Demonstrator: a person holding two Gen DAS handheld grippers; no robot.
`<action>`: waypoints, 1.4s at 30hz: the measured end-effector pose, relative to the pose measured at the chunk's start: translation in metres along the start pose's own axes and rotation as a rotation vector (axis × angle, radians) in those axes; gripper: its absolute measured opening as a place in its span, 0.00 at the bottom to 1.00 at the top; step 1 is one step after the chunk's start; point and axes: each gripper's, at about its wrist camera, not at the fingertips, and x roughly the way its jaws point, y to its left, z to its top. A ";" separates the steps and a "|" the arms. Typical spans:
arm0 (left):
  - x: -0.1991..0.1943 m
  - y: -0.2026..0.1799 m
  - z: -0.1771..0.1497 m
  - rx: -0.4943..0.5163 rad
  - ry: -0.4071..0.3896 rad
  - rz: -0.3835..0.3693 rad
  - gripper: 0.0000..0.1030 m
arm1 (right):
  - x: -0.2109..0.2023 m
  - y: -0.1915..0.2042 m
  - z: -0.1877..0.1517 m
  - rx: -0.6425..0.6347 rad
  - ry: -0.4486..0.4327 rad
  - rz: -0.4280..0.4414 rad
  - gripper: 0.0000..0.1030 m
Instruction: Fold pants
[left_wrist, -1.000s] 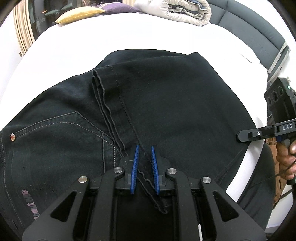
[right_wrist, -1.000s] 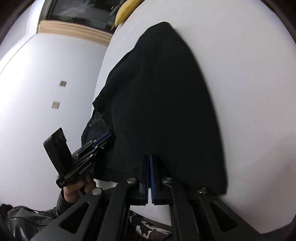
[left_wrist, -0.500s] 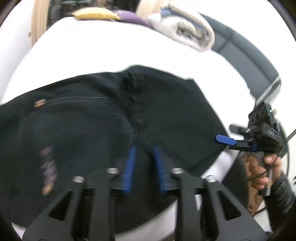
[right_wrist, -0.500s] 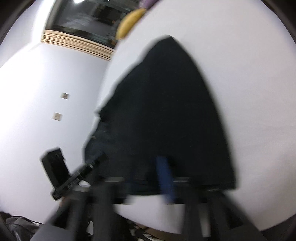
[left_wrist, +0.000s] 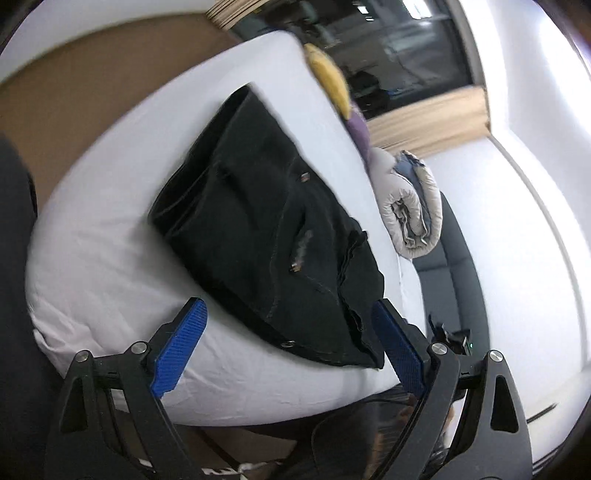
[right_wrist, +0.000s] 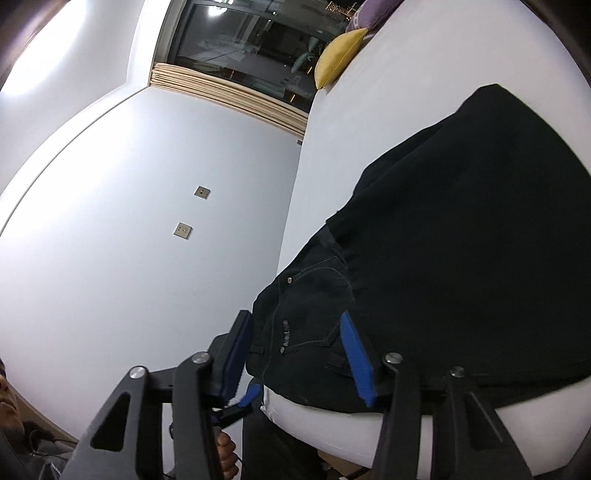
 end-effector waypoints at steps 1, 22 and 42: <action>0.000 0.005 0.000 -0.027 -0.002 -0.012 0.86 | 0.004 0.005 -0.001 -0.006 0.002 0.003 0.45; 0.017 0.028 0.042 -0.148 -0.101 -0.093 0.32 | 0.030 0.032 0.016 -0.141 0.128 -0.071 0.30; -0.004 -0.046 0.033 0.264 -0.148 0.069 0.18 | 0.120 -0.024 0.041 -0.092 0.405 -0.415 0.00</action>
